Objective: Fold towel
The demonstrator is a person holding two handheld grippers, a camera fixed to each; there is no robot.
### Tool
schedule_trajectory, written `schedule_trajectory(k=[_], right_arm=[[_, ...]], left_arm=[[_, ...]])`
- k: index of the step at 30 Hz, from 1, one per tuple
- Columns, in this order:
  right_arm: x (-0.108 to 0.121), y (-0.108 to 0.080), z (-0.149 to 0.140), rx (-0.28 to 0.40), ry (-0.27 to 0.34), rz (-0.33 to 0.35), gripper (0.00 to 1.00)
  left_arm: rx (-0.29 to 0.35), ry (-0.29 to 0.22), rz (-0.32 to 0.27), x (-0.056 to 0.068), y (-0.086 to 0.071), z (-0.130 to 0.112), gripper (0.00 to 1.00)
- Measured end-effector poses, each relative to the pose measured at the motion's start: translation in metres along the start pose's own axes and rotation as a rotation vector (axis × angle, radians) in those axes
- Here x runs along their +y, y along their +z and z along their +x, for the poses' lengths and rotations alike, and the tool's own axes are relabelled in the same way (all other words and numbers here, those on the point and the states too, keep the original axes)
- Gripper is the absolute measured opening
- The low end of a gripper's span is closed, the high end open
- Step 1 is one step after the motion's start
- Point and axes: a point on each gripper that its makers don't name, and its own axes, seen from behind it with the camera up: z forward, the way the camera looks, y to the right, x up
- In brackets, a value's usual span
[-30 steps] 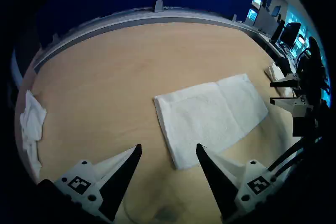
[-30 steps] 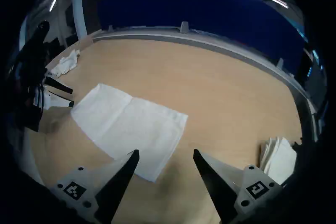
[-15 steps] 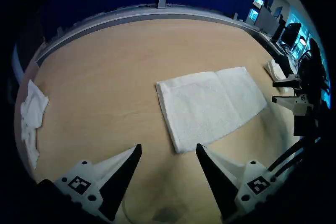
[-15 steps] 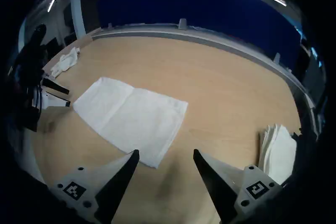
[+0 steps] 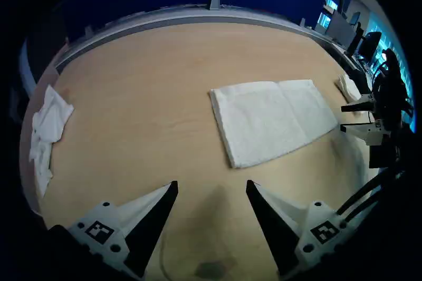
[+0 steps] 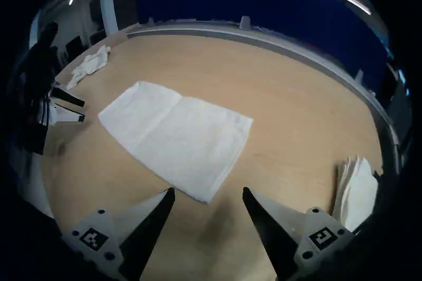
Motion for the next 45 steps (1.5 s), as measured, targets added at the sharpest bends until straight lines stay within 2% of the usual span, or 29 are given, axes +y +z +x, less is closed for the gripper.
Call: schedule_trajectory(k=[7, 18, 26, 34, 45], right_arm=[[-0.007, 0.005, -0.005, -0.022, -0.036, 0.021, 0.92], [-0.014, 0.013, -0.014, -0.051, -0.056, 0.047, 0.66], [-0.009, 0.016, -0.020, -0.069, -0.054, 0.046, 0.40], [-0.005, 0.017, -0.018, -0.071, -0.049, 0.037, 0.09], [-0.006, 0.013, -0.005, -0.048, -0.053, 0.035, 0.04]], left_arm=[[-0.004, -0.060, 0.034, -0.016, -0.015, -0.023, 0.96], [-0.010, -0.114, 0.080, -0.033, -0.039, -0.055, 0.96], [-0.014, -0.155, 0.095, -0.038, -0.055, -0.073, 0.96], [-0.026, -0.180, 0.107, -0.042, -0.063, -0.087, 0.96], [-0.013, -0.195, 0.103, -0.040, -0.069, -0.084, 0.96]])
